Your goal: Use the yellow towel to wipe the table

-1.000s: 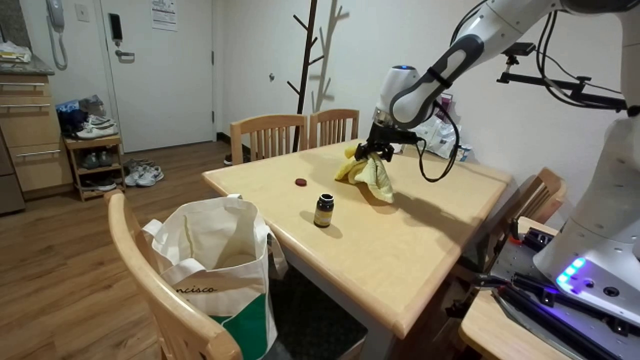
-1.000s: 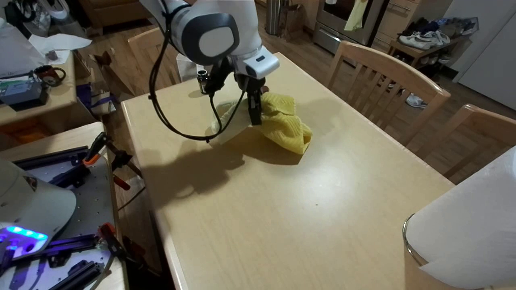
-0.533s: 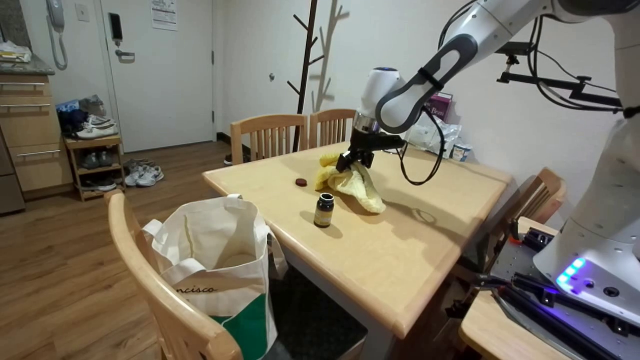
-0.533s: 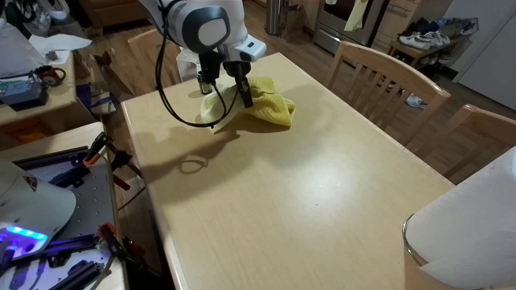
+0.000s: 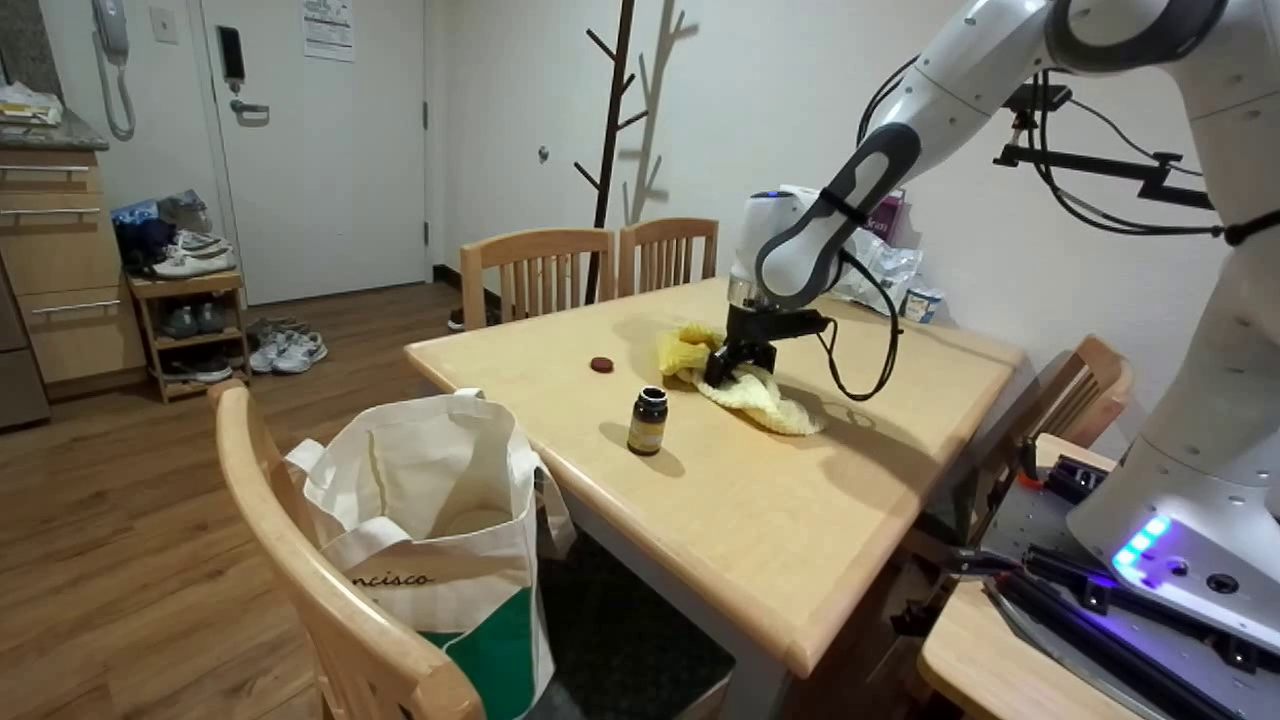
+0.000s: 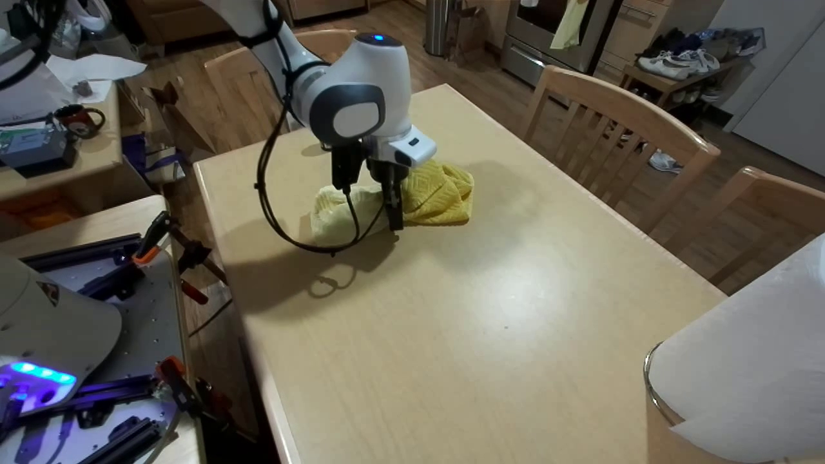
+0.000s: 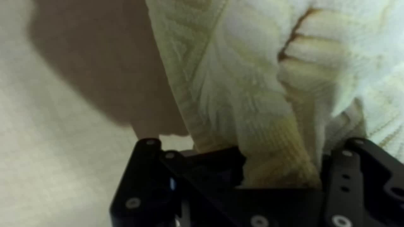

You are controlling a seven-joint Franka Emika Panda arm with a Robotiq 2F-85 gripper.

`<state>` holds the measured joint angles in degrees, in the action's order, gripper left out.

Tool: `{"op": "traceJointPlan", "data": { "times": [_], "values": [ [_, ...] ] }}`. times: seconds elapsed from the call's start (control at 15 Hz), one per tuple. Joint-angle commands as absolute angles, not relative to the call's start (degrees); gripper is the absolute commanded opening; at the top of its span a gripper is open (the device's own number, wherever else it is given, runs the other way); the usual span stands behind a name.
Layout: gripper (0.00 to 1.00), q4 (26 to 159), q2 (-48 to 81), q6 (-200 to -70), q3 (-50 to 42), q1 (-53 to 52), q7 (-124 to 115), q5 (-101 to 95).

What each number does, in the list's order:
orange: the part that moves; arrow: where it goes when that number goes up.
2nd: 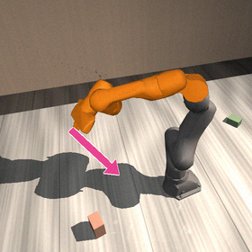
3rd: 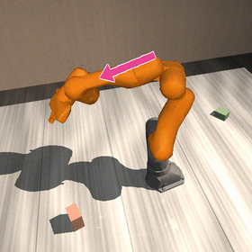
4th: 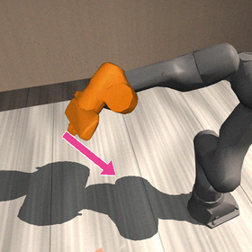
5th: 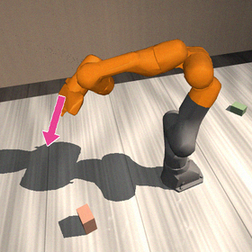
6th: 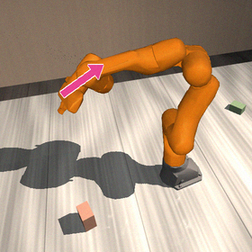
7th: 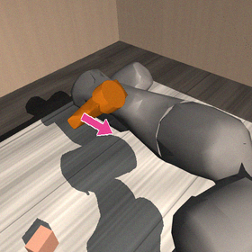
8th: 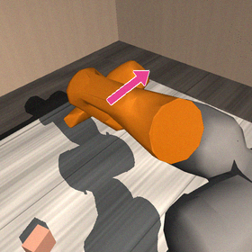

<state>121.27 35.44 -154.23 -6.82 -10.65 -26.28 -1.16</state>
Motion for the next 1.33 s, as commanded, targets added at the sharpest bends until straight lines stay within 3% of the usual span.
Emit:
{"op": "traceJointPlan", "data": {
  "times": [0.0, 0.4, 1.07, 1.27],
  "values": [
    [0.01, 124.39, 37.53, -155.4, -7.56, -7.33, -27.52, 4.02],
    [0.01, 132.0, 35.31, -159.43, -11.46, -3.32, -29.21, 10.34],
    [0.01, 140.6, 37.12, -166.3, -27.99, -4.4, -37.46, 7.63],
    [0.01, 140.22, 35.2, -163.03, -29.05, -3.79, -37.79, 9.05]
  ]
}}
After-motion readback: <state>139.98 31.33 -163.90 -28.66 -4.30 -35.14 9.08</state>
